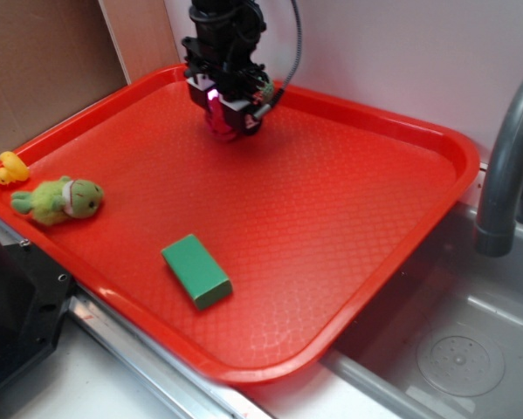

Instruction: Grab the red paper.

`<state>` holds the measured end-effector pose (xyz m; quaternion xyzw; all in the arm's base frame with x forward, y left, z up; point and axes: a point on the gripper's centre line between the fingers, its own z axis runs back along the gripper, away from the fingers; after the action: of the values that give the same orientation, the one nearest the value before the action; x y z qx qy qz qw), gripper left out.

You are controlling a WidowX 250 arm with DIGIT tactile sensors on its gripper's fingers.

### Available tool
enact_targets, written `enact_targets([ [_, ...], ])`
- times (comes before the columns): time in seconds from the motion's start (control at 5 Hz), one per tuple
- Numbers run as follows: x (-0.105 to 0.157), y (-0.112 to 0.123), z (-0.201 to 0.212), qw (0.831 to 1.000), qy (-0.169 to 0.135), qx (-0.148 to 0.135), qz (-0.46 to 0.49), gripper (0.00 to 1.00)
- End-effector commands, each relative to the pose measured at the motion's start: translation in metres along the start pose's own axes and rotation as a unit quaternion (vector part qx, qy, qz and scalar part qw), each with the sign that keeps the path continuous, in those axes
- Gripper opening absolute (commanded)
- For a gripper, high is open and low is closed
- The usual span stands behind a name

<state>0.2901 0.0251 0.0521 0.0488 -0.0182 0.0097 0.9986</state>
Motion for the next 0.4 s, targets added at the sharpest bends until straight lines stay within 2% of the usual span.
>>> enact_targets([
  [0.0,-0.044,0.001,0.124,0.998,-0.036,-0.046,0.014,0.00],
  [0.2,-0.065,-0.007,0.170,0.998,0.008,-0.043,0.053,0.00],
])
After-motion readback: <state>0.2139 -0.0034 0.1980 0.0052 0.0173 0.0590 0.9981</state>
